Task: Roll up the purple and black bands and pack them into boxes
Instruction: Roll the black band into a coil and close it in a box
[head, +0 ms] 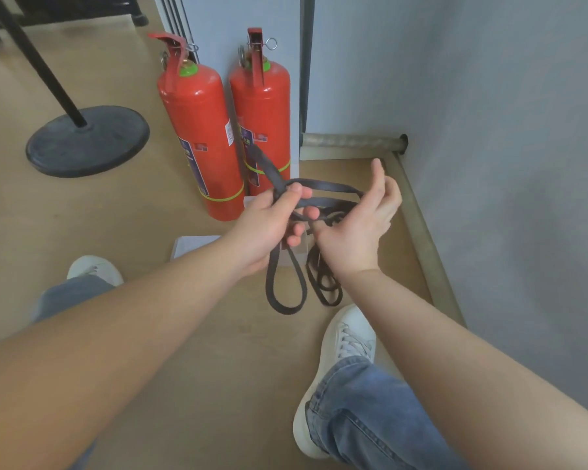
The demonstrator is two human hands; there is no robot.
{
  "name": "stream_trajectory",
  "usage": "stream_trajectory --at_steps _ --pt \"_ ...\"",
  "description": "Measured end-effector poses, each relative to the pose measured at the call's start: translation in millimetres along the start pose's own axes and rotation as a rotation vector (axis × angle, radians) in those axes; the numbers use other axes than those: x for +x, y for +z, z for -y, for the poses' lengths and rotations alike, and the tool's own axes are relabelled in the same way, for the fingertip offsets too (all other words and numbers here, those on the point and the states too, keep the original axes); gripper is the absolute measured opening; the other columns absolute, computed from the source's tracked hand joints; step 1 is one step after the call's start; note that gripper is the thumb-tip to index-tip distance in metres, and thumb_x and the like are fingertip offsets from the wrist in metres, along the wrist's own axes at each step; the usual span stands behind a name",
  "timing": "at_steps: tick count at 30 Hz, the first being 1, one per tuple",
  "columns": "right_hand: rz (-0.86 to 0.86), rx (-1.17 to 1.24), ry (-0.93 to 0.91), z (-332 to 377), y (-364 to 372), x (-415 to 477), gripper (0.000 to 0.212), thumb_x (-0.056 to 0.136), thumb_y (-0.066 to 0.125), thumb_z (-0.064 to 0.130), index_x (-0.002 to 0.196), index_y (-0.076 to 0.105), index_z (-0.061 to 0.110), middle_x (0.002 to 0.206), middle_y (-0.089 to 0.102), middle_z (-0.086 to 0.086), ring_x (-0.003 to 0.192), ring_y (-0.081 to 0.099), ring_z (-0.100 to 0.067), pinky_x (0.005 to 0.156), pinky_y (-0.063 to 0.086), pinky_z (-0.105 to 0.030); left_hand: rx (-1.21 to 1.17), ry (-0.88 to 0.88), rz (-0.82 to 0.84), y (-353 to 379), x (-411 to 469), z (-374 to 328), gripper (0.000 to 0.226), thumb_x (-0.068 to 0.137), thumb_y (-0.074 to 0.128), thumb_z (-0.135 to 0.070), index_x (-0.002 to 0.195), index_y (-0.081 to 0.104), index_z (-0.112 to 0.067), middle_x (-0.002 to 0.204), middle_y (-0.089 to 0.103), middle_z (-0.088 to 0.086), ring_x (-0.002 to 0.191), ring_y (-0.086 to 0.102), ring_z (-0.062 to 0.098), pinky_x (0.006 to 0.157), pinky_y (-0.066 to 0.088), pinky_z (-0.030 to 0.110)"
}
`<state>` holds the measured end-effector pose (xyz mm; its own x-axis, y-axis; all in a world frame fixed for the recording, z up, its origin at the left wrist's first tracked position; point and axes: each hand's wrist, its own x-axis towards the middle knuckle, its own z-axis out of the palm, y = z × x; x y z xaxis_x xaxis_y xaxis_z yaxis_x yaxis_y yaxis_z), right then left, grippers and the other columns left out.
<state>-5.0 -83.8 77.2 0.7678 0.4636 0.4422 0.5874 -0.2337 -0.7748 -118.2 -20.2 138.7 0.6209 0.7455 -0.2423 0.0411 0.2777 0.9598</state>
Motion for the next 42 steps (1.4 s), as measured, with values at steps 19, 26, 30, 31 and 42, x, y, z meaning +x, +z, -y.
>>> stream_trajectory --at_steps 19,26,30,31,42 --pt "0.934 -0.405 0.328 -135 8 18 0.016 0.101 0.058 0.027 0.113 0.064 0.019 0.09 0.066 0.0 0.079 0.065 -0.015 0.065 0.051 -0.027 -0.114 -0.176 -0.39 -60 56 55 0.018 0.105 0.049 -0.029 0.119 0.057 -0.02 0.083 0.053 -0.006 0.052 0.061 0.006 0.044 0.047 0.017" --pt "0.631 0.06 0.224 -61 4 58 0.022 0.101 0.053 0.032 0.095 0.064 0.014 0.082 0.074 -0.002 0.075 0.073 -0.02 0.075 0.061 -0.04 0.262 -0.082 -0.117 -31 53 81 0.032 0.103 0.052 -0.011 0.134 0.056 -0.016 0.124 0.064 -0.003 0.1 0.073 0.017 0.077 0.062 0.03" --pt "0.742 0.417 0.297 -21 -3 72 0.022 0.104 0.054 0.026 0.112 0.063 0.008 0.083 0.073 -0.008 0.071 0.07 -0.042 0.061 0.061 -0.048 0.387 0.034 -0.012 -15 56 71 0.032 0.093 0.067 -0.018 0.12 0.055 -0.031 0.111 0.068 -0.013 0.083 0.068 0.012 0.06 0.056 0.031" --pt "0.784 0.479 0.312 -15 -4 73 0.023 0.105 0.055 0.025 0.114 0.063 0.006 0.081 0.072 -0.005 0.067 0.068 -0.037 0.057 0.057 -0.042 0.381 0.037 0.029 -12 56 68 0.032 0.091 0.069 -0.02 0.119 0.057 -0.031 0.103 0.069 -0.018 0.076 0.064 0.006 0.055 0.049 0.026" --pt "0.708 0.068 0.243 -33 -24 81 0.016 0.102 0.058 0.027 0.097 0.065 0.013 0.071 0.063 -0.001 0.056 0.061 -0.009 0.059 0.052 -0.025 0.29 -0.049 -0.026 -24 51 54 0.029 0.096 0.064 -0.025 0.125 0.063 -0.025 0.091 0.064 -0.004 0.059 0.047 0.01 0.045 0.037 0.02"
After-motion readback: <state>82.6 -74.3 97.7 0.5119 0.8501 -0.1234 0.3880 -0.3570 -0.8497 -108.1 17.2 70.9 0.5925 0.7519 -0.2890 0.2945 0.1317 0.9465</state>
